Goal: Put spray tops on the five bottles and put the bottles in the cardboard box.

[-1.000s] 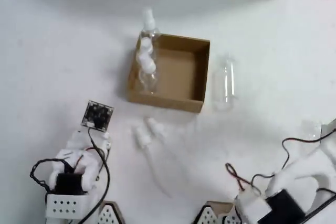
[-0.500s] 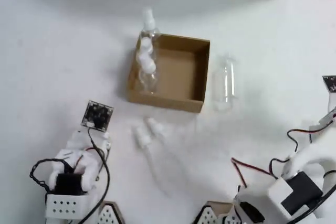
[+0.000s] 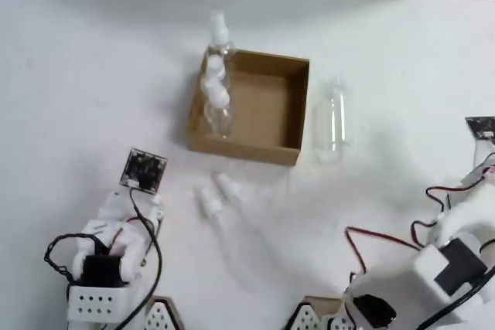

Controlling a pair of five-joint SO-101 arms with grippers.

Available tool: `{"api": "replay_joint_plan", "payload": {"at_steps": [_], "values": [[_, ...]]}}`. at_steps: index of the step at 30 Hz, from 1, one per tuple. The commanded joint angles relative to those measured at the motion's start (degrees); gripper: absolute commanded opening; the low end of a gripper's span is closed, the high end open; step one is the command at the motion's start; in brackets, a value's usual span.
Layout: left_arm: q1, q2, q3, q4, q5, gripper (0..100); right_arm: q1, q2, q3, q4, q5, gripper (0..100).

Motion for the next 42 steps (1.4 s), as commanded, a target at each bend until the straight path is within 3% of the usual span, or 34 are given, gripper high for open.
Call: {"api": "replay_joint_plan", "payload": {"at_steps": [1,12,14,18,21,27,32,37,42], "values": [[0.3,-0.9,0.0,0.4,-0.4,8,-1.1,1.6,-0.9,-3.5,0.7,26.5],[0.3,-0.9,0.0,0.4,-0.4,8,-2.3,5.8,-0.9,-8.0,0.7,25.5],[0.3,-0.9,0.0,0.4,-0.4,8,-2.7,5.8,-0.9,-8.0,0.7,20.3],[0.3,-0.9,0.0,0.4,-0.4,8,-3.5,5.4,-2.3,-7.3,0.7,0.7],[0.3,-0.9,0.0,0.4,-0.4,8,-3.5,5.4,-7.0,-0.2,0.4,3.5],[0.4,-0.9,0.0,0.4,-0.4,8,-5.7,5.4,-21.8,24.5,0.0,1.6],[0.4,-0.9,0.0,0.4,-0.4,8,-9.9,5.4,-22.7,34.2,-7.2,1.6],[0.4,-0.9,0.0,0.4,-0.2,8,-12.4,4.6,-17.1,27.7,-18.3,1.6],[0.4,-0.9,0.0,0.3,0.0,8,-16.9,-2.3,-8.6,25.5,-22.1,1.6]]}}
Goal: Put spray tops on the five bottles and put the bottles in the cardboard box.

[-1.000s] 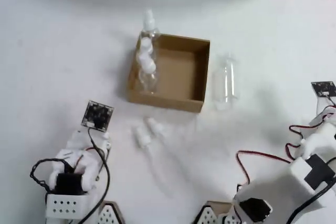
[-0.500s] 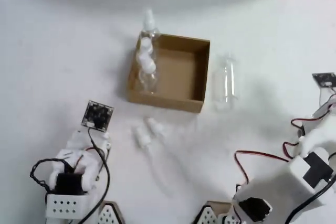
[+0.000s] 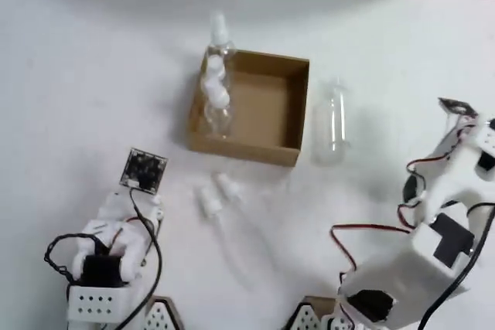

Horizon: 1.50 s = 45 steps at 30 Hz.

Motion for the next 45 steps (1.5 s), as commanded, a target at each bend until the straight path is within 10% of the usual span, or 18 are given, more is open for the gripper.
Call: {"api": "replay_joint_plan", "payload": {"at_steps": [1,30,45], "values": [[0.4,-0.9,0.0,0.2,0.0,8,-4.0,-8.3,4.5,-0.8,-3.4,1.6],[26.0,0.5,-13.5,1.0,27.1,8,-13.1,-29.1,42.6,-29.1,-14.7,1.6],[30.2,40.7,-29.0,-9.1,45.7,8,-13.1,-29.1,42.9,-30.6,-14.6,1.6]]}}
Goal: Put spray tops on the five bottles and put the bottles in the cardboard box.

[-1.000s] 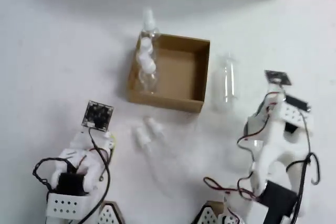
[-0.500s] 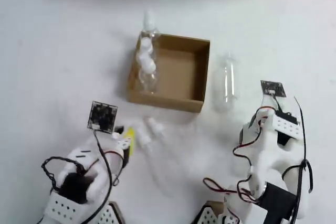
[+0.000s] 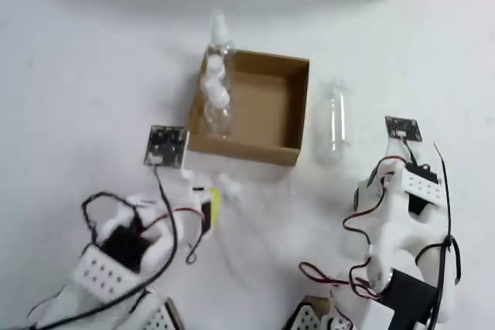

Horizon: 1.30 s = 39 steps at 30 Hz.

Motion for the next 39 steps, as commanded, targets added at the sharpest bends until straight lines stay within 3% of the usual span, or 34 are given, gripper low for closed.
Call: {"api": "replay_joint_plan", "payload": {"at_steps": [1,7,13,20,27,39], "values": [[0.5,11.5,-5.0,-5.3,4.9,8,-0.5,-2.0,-0.3,-0.7,-0.2,1.6],[-1.4,22.4,-7.3,-8.4,8.1,8,-0.5,-2.0,-0.3,-0.7,-0.2,1.6],[-3.8,30.4,-7.7,-10.7,8.2,20,-0.6,-2.0,-0.3,-0.7,-0.2,1.6],[-4.3,34.3,-7.6,-11.1,7.9,13,-0.6,-2.0,-0.3,-0.7,-0.2,1.6],[-4.3,43.1,-7.7,-17.0,7.9,19,-0.6,-2.0,-0.3,-0.7,-0.1,1.6],[-3.9,45.3,-9.2,-14.8,7.7,23,-0.6,-2.0,-0.3,-0.7,-0.1,1.6]]}}
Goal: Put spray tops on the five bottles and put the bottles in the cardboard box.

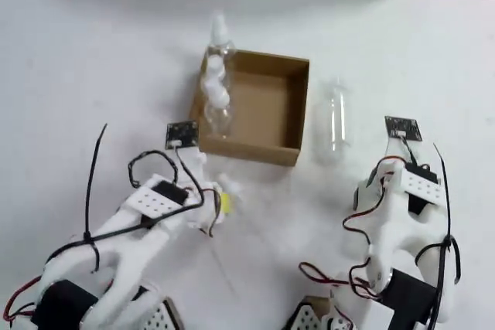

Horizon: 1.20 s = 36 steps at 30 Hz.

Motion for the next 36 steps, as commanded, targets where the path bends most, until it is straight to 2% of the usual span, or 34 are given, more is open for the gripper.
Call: {"api": "replay_joint_plan", "payload": {"at_steps": [1,5,6,8,14,22,27,31,36], "values": [[-0.1,0.2,-3.1,0.6,0.3,21,-0.4,-2.0,-0.3,-0.6,-0.1,1.6],[-0.4,0.5,-3.1,0.3,-2.4,3,-0.4,-2.0,-0.3,-0.6,-0.1,1.6],[-0.1,0.5,-3.1,0.3,-3.4,1,-0.4,-2.0,-0.3,-0.6,-0.1,1.6],[0.4,0.5,-2.9,0.6,-5.0,5,-0.4,-2.0,-0.3,-0.6,-0.1,1.6],[2.1,0.1,-3.2,3.4,-12.0,2,-0.4,-2.0,-0.3,-0.6,-0.1,1.6],[1.3,0.1,-6.1,3.5,-29.3,3,-0.7,-2.6,-0.8,-0.7,-0.6,1.6],[-3.1,0.0,-7.6,3.5,-29.8,3,-3.8,-4.6,-6.3,2.9,-0.6,1.7],[-10.2,0.0,-9.4,3.2,-29.9,3,-7.7,-8.0,-13.8,7.8,-0.6,1.8],[-16.5,0.1,-11.2,3.1,-29.9,3,-14.4,-9.7,-18.9,5.4,-0.3,1.8]]}}
